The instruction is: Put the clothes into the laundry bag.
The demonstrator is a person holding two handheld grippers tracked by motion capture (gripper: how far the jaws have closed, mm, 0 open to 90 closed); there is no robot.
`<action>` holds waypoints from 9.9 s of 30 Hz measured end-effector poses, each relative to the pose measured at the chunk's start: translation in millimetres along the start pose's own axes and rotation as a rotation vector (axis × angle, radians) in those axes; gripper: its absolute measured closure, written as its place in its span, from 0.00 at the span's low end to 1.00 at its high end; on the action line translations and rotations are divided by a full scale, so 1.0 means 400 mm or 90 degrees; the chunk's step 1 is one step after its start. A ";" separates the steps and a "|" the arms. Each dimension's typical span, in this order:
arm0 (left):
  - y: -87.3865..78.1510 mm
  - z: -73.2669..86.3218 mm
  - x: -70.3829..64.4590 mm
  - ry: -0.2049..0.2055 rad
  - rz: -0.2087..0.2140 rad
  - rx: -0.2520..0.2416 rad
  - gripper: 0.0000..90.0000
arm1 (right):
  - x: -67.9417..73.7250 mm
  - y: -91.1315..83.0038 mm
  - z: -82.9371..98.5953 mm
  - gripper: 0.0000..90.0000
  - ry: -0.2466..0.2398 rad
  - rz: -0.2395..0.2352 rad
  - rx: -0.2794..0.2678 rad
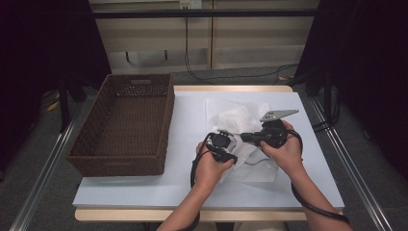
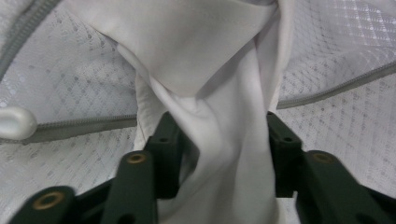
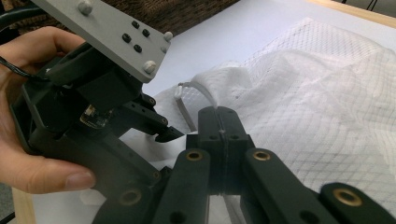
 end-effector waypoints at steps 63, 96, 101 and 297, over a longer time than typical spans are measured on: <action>-0.079 -0.092 -0.011 -0.015 -0.004 -0.135 0.93 | 0.007 -0.011 -0.005 1.00 -0.002 -0.004 -0.011; -0.051 -0.055 0.012 0.033 -0.012 -0.082 0.32 | 0.001 0.004 0.001 1.00 -0.001 -0.006 0.002; -0.056 -0.035 0.014 0.040 -0.016 -0.068 0.26 | 0.001 0.007 0.001 1.00 -0.003 -0.005 0.003; 0.004 -0.034 0.033 -0.003 0.046 -0.022 0.68 | -0.001 0.017 0.008 1.00 0.004 -0.010 0.015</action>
Point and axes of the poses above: each handheld gripper's, and its own axes: y roughly forward along the jaws, z roughly out of its underside, x roughly to its left, the point moved 3 cm from there along y, roughly forward along the jaws, and after that the axes turned 13 degrees about x, right-handed, at the moved point
